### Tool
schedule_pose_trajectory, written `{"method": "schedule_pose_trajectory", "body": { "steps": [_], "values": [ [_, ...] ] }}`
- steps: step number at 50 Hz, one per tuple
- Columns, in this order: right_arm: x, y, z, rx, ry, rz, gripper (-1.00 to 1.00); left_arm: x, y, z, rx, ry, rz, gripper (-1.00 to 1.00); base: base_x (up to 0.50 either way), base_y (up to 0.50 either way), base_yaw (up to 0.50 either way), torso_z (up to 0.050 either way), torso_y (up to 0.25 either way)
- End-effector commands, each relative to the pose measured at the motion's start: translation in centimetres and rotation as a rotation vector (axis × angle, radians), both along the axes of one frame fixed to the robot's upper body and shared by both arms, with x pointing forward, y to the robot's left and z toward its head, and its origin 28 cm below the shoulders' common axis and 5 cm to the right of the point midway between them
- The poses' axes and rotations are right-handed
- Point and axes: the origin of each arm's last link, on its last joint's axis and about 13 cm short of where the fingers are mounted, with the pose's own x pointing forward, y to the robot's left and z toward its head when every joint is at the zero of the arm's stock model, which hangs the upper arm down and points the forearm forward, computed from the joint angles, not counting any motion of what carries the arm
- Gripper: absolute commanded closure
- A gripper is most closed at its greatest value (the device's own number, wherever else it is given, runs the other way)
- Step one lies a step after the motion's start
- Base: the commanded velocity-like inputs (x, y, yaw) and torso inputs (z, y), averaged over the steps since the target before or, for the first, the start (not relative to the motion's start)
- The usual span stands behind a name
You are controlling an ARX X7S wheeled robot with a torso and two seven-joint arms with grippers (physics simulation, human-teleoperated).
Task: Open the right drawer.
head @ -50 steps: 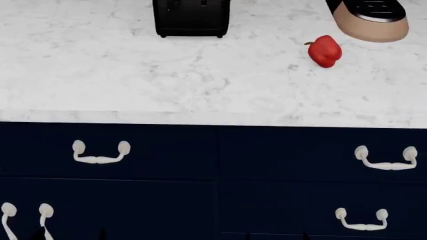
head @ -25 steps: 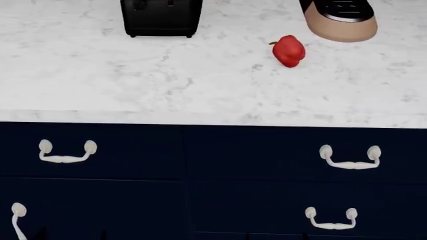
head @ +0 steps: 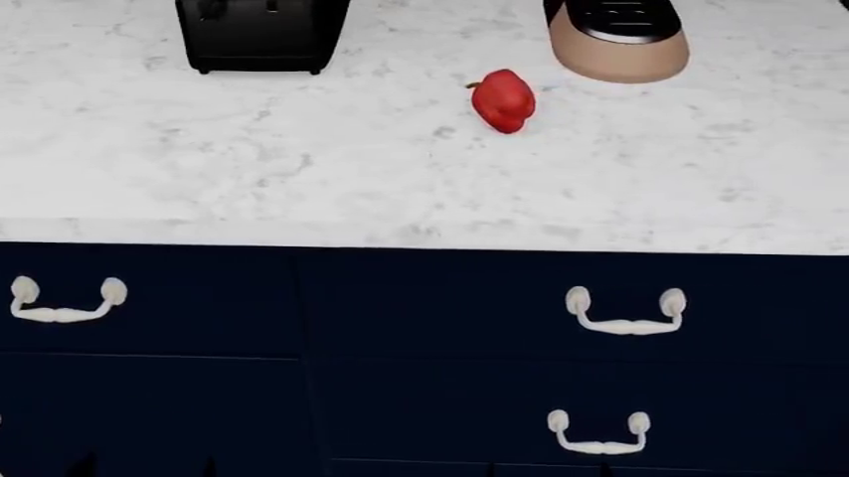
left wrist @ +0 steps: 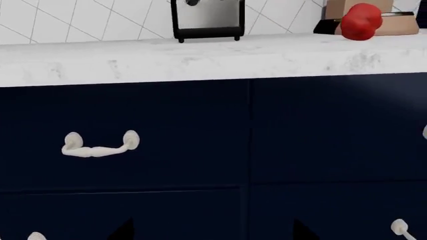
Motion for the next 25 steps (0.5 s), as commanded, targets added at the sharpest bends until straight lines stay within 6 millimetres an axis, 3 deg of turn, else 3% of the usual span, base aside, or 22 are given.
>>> {"method": "schedule_pose_trajectory", "body": {
  "steps": [1,25],
  "values": [
    [-0.17,0.05,0.25,-0.002,-0.004,-0.001,-1.00,-0.04,0.04,0.02,-0.001,-0.002,-0.001,-1.00,0.00,-0.23,0.00,0.000,0.000],
    [-0.07,0.02,0.16,0.000,0.002,0.000,-1.00,0.08,0.05,0.03,-0.009,-0.006,0.008,-1.00,0.00,-0.22,0.00,0.000,0.000]
  ]
}}
